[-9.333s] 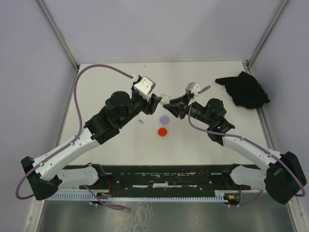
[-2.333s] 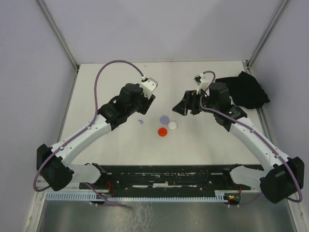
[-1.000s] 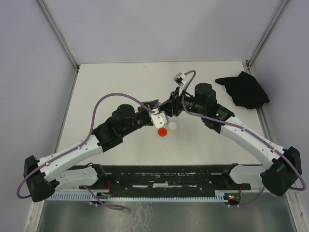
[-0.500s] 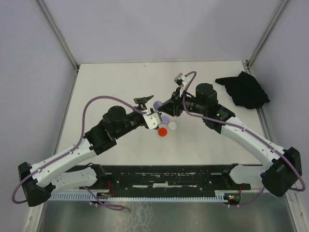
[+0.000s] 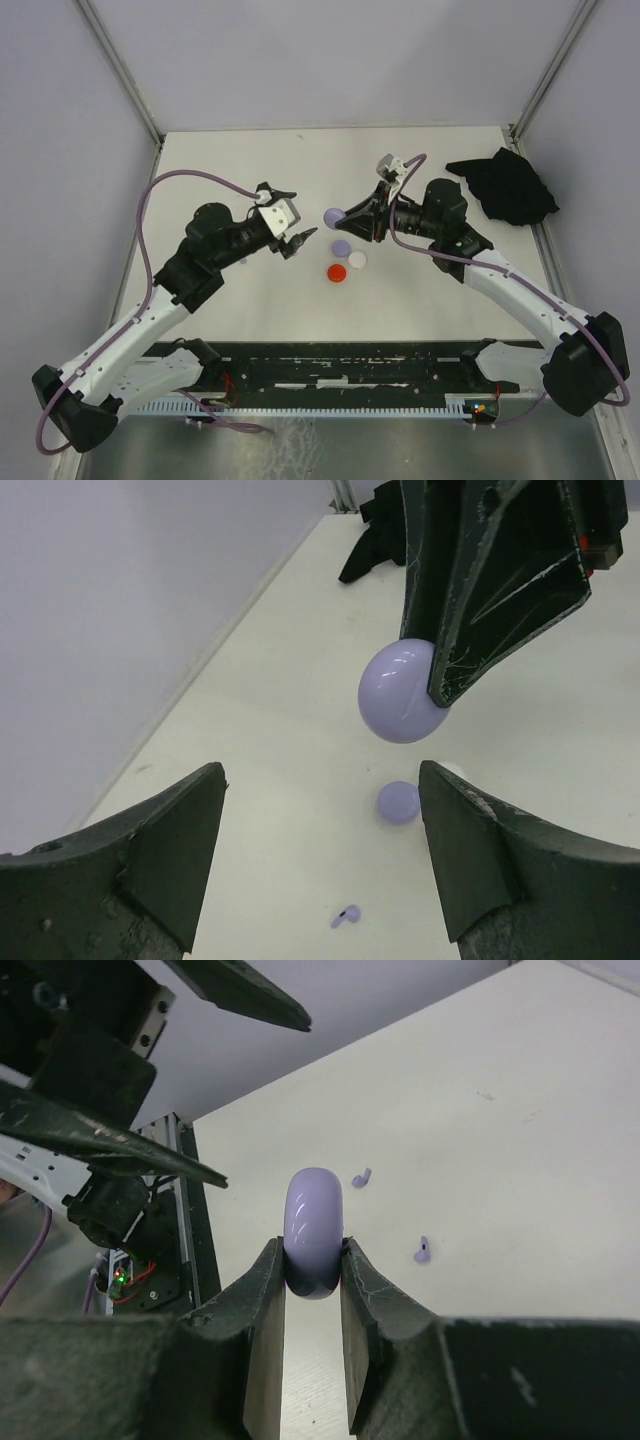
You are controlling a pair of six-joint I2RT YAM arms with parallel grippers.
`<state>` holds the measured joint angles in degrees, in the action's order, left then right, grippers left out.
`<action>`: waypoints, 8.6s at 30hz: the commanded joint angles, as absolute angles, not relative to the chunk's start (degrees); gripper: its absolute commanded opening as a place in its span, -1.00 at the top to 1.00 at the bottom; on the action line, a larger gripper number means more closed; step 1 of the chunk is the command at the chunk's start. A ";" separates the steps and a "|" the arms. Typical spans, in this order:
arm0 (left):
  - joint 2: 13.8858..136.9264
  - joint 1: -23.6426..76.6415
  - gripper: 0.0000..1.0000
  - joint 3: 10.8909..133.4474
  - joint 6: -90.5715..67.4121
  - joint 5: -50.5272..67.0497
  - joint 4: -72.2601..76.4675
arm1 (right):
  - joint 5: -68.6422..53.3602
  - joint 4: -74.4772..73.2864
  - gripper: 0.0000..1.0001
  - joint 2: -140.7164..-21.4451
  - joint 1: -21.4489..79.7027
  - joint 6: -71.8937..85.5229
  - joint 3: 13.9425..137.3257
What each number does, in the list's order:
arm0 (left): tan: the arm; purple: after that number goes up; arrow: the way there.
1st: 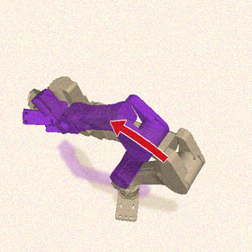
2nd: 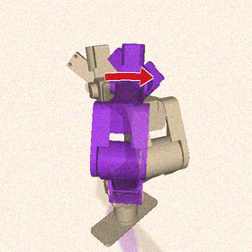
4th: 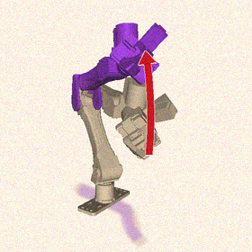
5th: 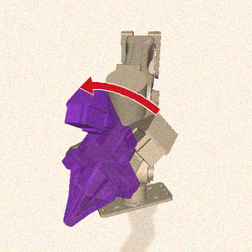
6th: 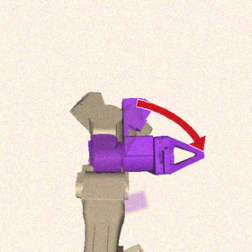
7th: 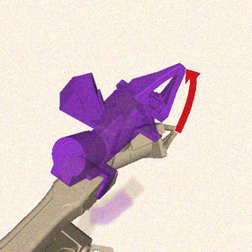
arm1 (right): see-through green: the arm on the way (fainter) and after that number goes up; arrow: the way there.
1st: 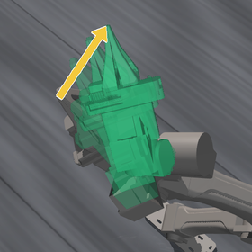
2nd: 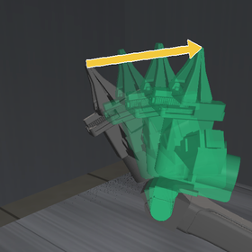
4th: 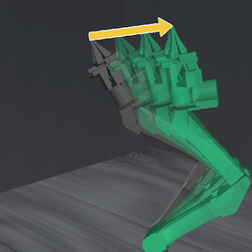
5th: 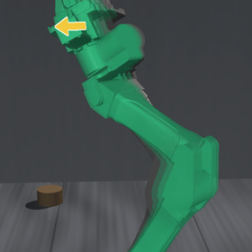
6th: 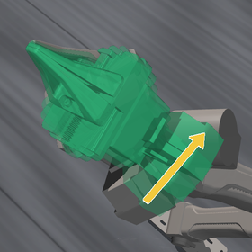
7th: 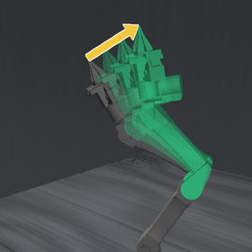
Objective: Insert the wireless bluetooth earbuds into the charging case
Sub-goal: Adjust the charging case, then open the charging case, then adjust the earbud at the center of the board, then pick up the earbud from the center of the board, then place the earbud in the charging case.
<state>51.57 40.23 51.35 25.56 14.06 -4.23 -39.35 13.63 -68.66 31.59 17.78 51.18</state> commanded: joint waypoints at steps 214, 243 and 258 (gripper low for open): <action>68.41 55.92 0.49 77.97 -5.46 -30.35 -17.70 | -21.18 50.00 0.96 -67.52 39.95 3.62 37.55; 68.95 60.43 0.47 72.15 2.17 -29.13 -14.59 | -20.65 51.35 0.96 -64.88 39.98 5.77 36.91; 63.29 60.47 -0.08 66.13 -0.98 -25.39 -8.98 | -20.43 51.67 0.96 -64.06 39.94 6.72 37.21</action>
